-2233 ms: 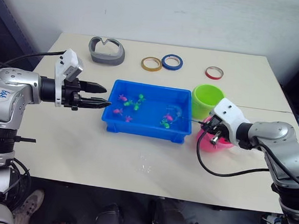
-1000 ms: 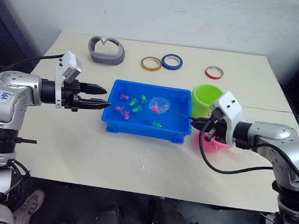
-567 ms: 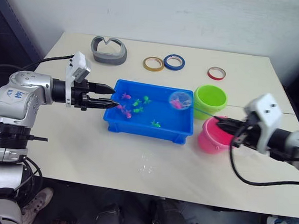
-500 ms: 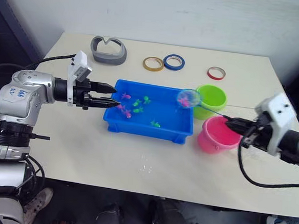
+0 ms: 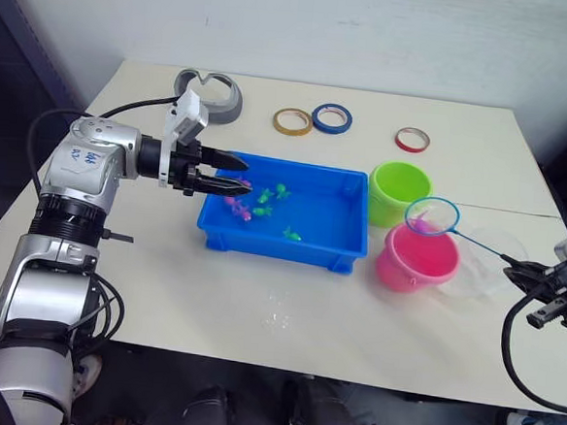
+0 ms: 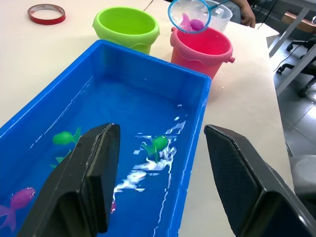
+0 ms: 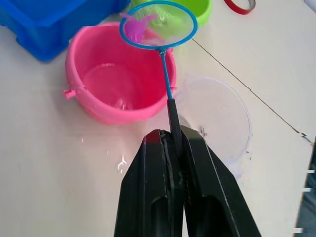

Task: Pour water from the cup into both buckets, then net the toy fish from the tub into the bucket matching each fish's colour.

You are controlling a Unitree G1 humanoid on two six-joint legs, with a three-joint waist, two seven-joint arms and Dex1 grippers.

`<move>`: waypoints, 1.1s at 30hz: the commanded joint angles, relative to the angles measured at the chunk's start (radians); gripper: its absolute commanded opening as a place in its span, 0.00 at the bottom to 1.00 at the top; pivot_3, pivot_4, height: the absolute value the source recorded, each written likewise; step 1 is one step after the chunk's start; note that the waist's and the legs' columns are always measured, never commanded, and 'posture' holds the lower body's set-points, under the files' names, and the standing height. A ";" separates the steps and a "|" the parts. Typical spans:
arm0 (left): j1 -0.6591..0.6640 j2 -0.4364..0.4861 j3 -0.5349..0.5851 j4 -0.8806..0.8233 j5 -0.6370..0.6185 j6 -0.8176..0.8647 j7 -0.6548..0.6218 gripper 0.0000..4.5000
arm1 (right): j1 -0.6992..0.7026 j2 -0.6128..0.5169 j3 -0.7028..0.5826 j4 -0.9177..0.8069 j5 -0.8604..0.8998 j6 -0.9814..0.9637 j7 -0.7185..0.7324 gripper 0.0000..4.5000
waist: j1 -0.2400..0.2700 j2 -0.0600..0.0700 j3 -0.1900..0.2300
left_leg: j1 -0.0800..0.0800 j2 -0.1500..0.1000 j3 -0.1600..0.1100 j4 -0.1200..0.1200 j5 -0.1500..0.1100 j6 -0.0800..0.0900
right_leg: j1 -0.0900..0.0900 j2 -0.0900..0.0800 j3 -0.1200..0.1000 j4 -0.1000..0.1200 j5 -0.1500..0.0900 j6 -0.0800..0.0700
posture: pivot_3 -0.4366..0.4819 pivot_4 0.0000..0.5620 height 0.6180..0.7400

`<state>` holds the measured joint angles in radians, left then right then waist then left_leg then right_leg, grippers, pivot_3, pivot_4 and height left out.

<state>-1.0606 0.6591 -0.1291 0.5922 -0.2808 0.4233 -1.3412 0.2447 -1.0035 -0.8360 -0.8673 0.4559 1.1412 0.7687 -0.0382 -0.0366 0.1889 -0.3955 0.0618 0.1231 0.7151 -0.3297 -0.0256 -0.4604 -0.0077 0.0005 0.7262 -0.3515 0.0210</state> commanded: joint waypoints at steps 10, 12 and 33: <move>-0.075 -0.042 0.013 0.092 0.048 -0.077 -0.043 0.67 | 0.183 0.005 0.039 -0.107 -0.365 -0.333 -0.085 0.00 | 0.003 0.000 0.000 | 0.000 0.000 0.000 0.000 0.000 0.000 | 0.000 0.000 0.000 0.000 0.000 0.000 | 0.48 0.27 0.61; -0.080 -0.046 0.014 0.104 0.054 -0.085 -0.047 0.67 | 0.233 0.010 0.048 -0.114 -0.438 -0.388 -0.084 0.00 | 0.005 0.000 0.000 | 0.000 0.000 0.000 0.000 0.000 0.000 | 0.000 0.000 0.000 0.000 0.000 0.001 | 0.48 0.27 0.61; -0.148 -0.076 0.018 0.226 0.091 -0.150 -0.081 0.67 | 0.414 0.158 0.226 -0.180 -1.007 -0.803 -0.082 0.00 | 0.005 0.000 0.000 | 0.002 -0.001 0.001 0.001 0.000 -0.002 | 0.000 0.000 0.000 0.002 -0.001 0.001 | 0.48 0.27 0.61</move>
<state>-1.1739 0.5816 -0.1307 0.8208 -0.1921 0.2851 -1.4116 0.6526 -0.8591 -0.6059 -0.9589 -0.4844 0.3795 0.7051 -0.0334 -0.0368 0.1888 -0.3938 0.0612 0.1241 0.7157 -0.3294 -0.0272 -0.4601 -0.0076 0.0006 0.7280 -0.3520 0.0217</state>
